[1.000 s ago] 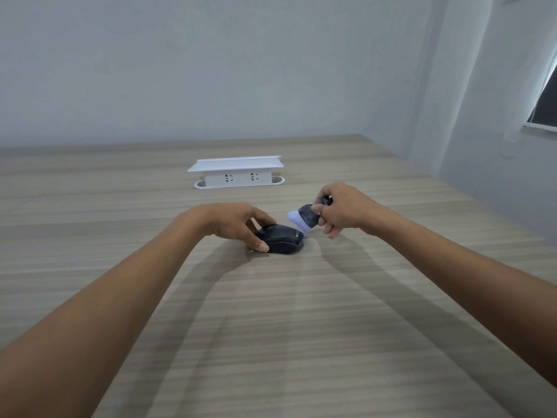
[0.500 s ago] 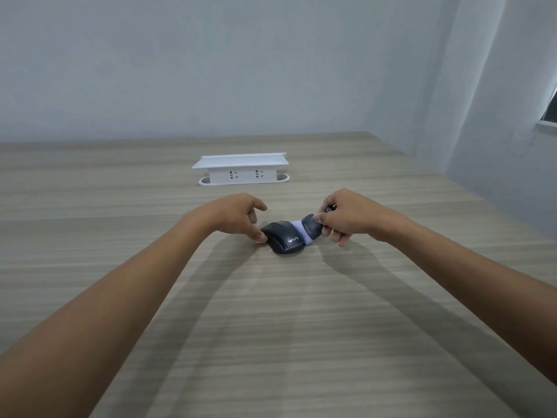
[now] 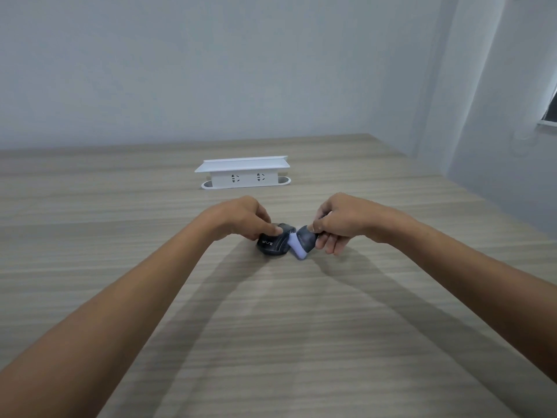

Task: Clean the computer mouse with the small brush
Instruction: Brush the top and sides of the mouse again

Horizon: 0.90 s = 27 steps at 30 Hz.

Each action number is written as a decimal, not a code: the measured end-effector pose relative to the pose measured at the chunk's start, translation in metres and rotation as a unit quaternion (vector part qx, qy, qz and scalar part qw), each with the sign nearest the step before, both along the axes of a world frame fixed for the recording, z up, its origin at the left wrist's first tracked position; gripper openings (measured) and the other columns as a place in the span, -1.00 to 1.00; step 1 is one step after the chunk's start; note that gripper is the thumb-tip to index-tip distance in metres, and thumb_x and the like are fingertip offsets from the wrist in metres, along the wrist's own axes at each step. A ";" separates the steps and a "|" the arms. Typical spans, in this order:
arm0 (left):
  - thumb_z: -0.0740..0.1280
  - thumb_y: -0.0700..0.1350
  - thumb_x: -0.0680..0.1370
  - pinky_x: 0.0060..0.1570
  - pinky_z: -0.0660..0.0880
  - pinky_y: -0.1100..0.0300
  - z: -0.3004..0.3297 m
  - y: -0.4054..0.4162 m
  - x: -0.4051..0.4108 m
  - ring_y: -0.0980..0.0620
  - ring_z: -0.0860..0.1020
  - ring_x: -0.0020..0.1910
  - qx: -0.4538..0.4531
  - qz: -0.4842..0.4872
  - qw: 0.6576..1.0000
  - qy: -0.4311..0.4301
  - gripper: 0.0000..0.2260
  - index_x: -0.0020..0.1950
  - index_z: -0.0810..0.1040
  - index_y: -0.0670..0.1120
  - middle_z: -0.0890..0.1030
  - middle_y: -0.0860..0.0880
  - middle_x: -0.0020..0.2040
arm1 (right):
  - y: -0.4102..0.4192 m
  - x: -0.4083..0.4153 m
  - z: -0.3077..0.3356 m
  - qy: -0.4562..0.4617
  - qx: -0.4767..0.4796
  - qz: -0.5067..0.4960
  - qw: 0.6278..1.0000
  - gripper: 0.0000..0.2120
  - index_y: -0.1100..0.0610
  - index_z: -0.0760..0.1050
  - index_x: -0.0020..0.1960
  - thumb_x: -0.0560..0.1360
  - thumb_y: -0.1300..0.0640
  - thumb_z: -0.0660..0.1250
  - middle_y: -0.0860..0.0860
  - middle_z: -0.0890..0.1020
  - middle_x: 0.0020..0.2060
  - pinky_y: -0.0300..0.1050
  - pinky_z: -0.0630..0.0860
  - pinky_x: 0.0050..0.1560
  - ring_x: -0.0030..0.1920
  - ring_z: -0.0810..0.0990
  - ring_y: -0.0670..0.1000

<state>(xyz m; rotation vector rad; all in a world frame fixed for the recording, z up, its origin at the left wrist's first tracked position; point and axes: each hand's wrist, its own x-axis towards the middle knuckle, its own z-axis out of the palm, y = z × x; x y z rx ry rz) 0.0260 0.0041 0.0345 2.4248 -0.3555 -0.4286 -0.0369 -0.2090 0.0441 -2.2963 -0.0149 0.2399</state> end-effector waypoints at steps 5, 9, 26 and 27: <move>0.51 -0.06 0.52 0.31 0.51 0.11 -0.008 0.003 0.000 -0.11 0.63 0.23 0.003 -0.024 1.000 -0.006 -0.51 0.42 0.53 -0.15 0.64 -0.11 0.25 | -0.005 -0.002 -0.005 -0.080 -0.024 -0.030 0.996 -0.82 0.26 0.55 -0.17 0.58 0.28 0.24 0.24 0.73 -0.22 -0.09 0.65 -0.33 -0.36 0.68 0.09; 0.52 -0.07 0.51 0.43 0.43 0.08 -0.014 0.012 0.008 -0.02 0.59 0.29 -0.015 -0.041 0.999 0.007 -0.48 0.45 0.53 -0.12 0.64 -0.08 0.30 | 0.005 -0.006 -0.016 -0.104 0.023 -0.014 0.994 -0.82 0.21 0.47 -0.17 0.60 0.25 0.25 0.28 0.72 -0.18 -0.03 0.68 -0.26 -0.31 0.70 0.12; 0.45 -0.20 0.57 0.40 0.44 0.16 -0.016 0.019 0.013 0.05 0.61 0.26 -0.070 -0.085 0.993 0.037 -0.62 0.39 0.60 -0.10 0.69 -0.02 0.26 | 0.003 0.017 -0.013 -0.200 -0.080 0.021 0.976 -0.90 0.16 0.57 0.02 0.62 0.15 0.31 0.08 0.65 -0.29 -0.23 0.58 -0.46 -0.38 0.69 0.08; 0.46 -0.20 0.56 0.43 0.42 0.14 -0.016 0.019 0.013 0.05 0.61 0.25 -0.073 -0.078 0.994 0.036 -0.60 0.40 0.58 -0.11 0.68 -0.02 0.26 | 0.002 0.020 -0.014 -0.198 -0.096 0.014 0.975 -0.89 0.17 0.57 0.03 0.62 0.15 0.30 0.07 0.63 -0.28 -0.24 0.56 -0.47 -0.36 0.70 0.12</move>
